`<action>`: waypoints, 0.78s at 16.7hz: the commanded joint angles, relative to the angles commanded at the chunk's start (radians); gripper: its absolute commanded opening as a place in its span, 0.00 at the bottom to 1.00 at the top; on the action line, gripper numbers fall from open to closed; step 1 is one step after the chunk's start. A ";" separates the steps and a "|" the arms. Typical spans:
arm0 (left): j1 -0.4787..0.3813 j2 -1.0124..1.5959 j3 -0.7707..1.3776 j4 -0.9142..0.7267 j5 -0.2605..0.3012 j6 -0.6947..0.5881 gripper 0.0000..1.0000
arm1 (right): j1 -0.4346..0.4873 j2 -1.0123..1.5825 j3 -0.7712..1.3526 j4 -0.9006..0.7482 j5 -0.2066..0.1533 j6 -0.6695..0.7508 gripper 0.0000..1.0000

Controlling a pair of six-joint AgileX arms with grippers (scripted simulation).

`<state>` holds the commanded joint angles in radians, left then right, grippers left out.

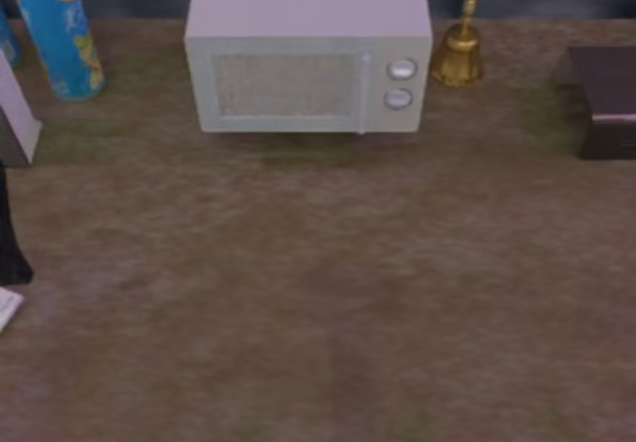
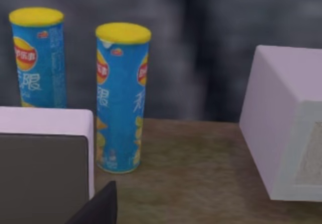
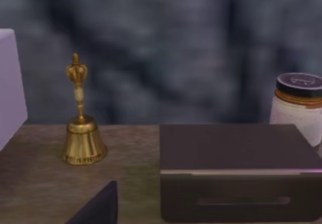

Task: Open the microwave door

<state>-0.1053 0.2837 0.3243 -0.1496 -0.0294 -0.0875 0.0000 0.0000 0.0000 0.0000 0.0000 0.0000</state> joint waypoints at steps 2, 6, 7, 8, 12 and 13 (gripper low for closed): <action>-0.046 0.145 0.154 -0.079 -0.019 -0.041 1.00 | 0.000 0.000 0.000 0.000 0.000 0.000 1.00; -0.150 0.493 0.518 -0.272 -0.069 -0.136 1.00 | 0.000 0.000 0.000 0.000 0.000 0.000 1.00; -0.179 0.588 0.618 -0.325 -0.083 -0.162 1.00 | 0.000 0.000 0.000 0.000 0.000 0.000 1.00; -0.207 0.686 0.719 -0.378 -0.098 -0.189 1.00 | 0.000 0.000 0.000 0.000 0.000 0.000 1.00; -0.324 1.083 1.136 -0.596 -0.158 -0.298 1.00 | 0.000 0.000 0.000 0.000 0.000 0.000 1.00; -0.352 1.181 1.239 -0.649 -0.173 -0.325 1.00 | 0.000 0.000 0.000 0.000 0.000 0.000 1.00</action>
<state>-0.4576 1.4650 1.5630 -0.7986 -0.2029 -0.4122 0.0000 0.0000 0.0000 0.0000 0.0000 0.0000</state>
